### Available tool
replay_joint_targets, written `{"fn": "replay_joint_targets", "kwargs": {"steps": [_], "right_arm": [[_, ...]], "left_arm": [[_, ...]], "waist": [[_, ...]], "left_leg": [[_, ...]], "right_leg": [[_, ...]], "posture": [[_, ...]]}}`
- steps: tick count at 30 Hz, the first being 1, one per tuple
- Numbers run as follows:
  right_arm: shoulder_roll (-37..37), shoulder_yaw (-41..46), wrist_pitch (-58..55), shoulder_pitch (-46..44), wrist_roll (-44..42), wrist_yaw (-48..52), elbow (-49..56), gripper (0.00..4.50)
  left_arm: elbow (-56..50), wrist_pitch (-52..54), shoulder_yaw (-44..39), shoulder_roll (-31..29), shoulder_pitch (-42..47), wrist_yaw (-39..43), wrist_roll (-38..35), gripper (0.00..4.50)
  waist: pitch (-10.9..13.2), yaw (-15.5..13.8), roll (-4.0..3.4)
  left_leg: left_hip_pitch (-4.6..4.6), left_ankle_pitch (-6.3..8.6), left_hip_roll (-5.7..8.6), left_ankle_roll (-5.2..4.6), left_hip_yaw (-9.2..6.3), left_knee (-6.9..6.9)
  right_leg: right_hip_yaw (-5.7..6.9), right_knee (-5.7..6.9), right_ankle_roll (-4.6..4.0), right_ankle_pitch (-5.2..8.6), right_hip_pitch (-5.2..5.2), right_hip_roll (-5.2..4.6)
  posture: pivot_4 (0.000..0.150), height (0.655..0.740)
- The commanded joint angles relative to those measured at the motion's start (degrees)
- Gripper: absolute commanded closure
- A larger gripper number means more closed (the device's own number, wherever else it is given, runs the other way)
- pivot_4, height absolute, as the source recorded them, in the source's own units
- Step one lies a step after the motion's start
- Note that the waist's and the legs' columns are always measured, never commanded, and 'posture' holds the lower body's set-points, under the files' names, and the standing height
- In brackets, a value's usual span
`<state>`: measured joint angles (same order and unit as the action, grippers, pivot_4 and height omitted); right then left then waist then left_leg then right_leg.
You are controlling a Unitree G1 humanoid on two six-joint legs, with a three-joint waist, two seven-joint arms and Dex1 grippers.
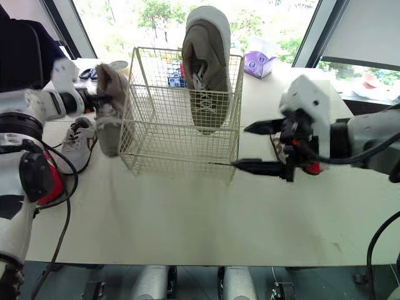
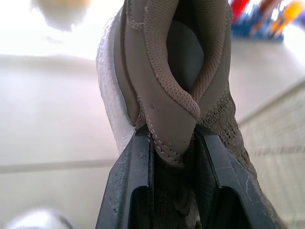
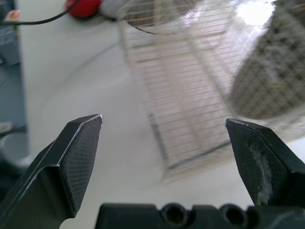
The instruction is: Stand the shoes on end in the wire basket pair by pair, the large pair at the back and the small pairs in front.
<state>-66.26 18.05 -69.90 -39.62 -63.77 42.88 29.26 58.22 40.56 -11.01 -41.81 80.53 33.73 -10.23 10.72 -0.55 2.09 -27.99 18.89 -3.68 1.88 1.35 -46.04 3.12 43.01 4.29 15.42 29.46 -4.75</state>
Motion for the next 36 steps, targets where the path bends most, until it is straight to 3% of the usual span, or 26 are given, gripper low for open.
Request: {"fn": "replay_joint_targets", "kwargs": {"steps": [1, 3, 5, 11, 18, 27, 36], "right_arm": [[-1.6, 5.3, 0.1, -2.7, -2.5, -1.7, -2.6, 0.00], [-1.7, 6.0, 0.3, -3.8, -3.6, -2.0, -4.1, 0.00], [-1.0, 5.0, 2.4, -5.0, -2.1, -1.5, -6.6, 0.00], [0.1, 2.5, 4.6, -5.5, -0.2, -1.0, -9.0, 0.00], [-0.7, 2.0, 4.7, -5.6, -0.3, -0.5, -9.7, 0.00], [-2.7, 11.9, 1.1, 4.2, -4.8, -1.8, -5.4, 0.00], [-2.0, 12.5, 2.8, 6.2, -6.2, -5.0, -3.9, 0.00]], "left_arm": [[-16.6, -3.2, -0.7, -4.8, 6.3, -0.3, -0.2, 3.96], [-20.0, -4.7, -0.4, -5.4, 7.3, -1.3, 0.3, 3.96], [-25.4, -13.9, -1.2, -4.0, 7.7, -2.5, 0.0, 3.96], [-36.8, -26.9, -6.4, 8.6, 1.1, -9.6, -4.9, 3.96], [-35.8, -40.2, -1.9, 17.6, -0.4, -13.7, -1.1, 3.96], [-37.3, -43.1, 1.3, 24.9, -5.4, -16.0, -0.4, 3.96], [-40.1, -43.9, 4.7, 27.5, -15.3, -20.0, 4.1, 3.96]], "waist": [[0.0, 0.3, -0.01], [-0.1, 0.3, -0.12], [-0.1, 0.0, -0.28], [-0.1, -1.0, -0.31], [-0.1, -0.2, -0.29], [-0.1, -0.2, -0.31], [-0.1, -0.3, -0.37]], "left_leg": [[-0.04, 0.00, 0.01, 0.00, 0.02, 0.00], [0.02, 0.08, 0.03, -0.13, 0.11, 0.07], [0.23, 0.12, 0.03, -0.21, 0.20, 0.18], [0.59, 0.10, 0.01, -0.17, 0.18, -0.03], [0.47, 0.07, 0.02, -0.14, 0.29, -0.14], [0.52, 0.09, 0.02, -0.18, 0.28, 0.05], [0.59, 0.09, -0.01, -0.18, 0.28, -0.01]], "right_leg": [[-0.01, -0.04, 0.09, -0.06, 0.04, -0.01], [-0.02, -0.14, 0.11, -0.05, -0.03, -0.05], [-0.02, -0.29, 0.13, -0.03, -0.19, -0.07], [-0.01, -0.45, -0.11, 0.03, -0.75, -0.06], [-0.10, -0.81, 0.20, -0.43, -0.76, -0.05], [-0.08, -0.83, 0.37, -0.51, -0.75, -0.03], [-0.12, -0.81, 0.34, -0.50, -0.80, 0.03]], "posture": [[0.150, 0.6552], [0.150, 0.6552], [0.150, 0.6552], [0.150, 0.6552], [0.150, 0.6552], [0.150, 0.6552], [0.150, 0.6552]]}}
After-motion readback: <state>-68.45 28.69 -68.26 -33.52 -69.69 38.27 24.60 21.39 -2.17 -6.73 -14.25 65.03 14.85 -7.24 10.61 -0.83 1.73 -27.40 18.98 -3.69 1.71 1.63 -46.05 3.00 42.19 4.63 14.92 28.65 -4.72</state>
